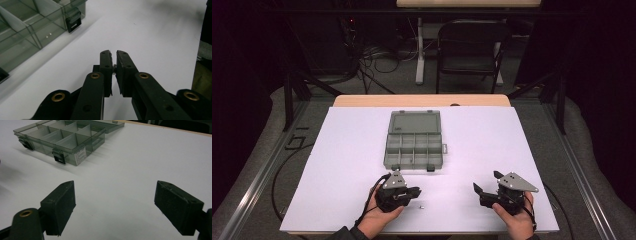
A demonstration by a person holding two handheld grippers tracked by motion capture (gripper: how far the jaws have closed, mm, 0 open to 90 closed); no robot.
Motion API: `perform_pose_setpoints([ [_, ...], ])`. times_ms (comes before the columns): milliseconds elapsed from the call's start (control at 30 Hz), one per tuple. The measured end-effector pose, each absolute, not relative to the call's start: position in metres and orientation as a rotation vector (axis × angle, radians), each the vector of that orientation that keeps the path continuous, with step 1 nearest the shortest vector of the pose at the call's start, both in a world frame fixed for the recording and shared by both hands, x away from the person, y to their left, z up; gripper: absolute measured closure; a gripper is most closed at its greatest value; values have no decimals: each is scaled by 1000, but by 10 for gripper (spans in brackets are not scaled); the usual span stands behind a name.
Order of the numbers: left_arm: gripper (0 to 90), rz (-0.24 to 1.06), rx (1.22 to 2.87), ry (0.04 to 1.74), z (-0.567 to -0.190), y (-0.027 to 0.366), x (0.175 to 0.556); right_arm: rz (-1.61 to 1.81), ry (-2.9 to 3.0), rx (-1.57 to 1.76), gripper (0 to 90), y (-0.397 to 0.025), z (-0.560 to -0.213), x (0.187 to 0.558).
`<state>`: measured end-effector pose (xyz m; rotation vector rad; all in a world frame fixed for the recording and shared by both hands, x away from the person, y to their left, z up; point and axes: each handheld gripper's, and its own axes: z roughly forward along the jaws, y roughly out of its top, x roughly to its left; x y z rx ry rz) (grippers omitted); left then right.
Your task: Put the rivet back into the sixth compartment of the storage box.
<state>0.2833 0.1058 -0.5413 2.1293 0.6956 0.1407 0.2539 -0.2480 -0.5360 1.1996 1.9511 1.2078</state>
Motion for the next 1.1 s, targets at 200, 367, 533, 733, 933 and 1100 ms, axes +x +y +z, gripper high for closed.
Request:
perform_pose_setpoints([
  [200, 837, 170, 2090, 722, -533, 116, 290, 1207, 1952, 1196, 168, -248, -536, 254],
  [367, 837, 198, 2051, 756, -525, 125, 298, 1209, 1954, 1198, 168, -248, -536, 254],
  [533, 837, 214, 2016, 801, -518, 132, 306, 1206, 1951, 1204, 168, -247, -537, 254],
  [733, 837, 244, 1967, 838, -510, 137, 319, 1205, 1950, 1210, 168, -247, -537, 254],
  [933, 837, 253, 1955, 868, -507, 141, 328, 1208, 1948, 1210, 168, -247, -537, 254],
  [1100, 837, 261, 1932, 887, -505, 140, 337, 1206, 1953, 1204, 168, -247, -537, 254],
])
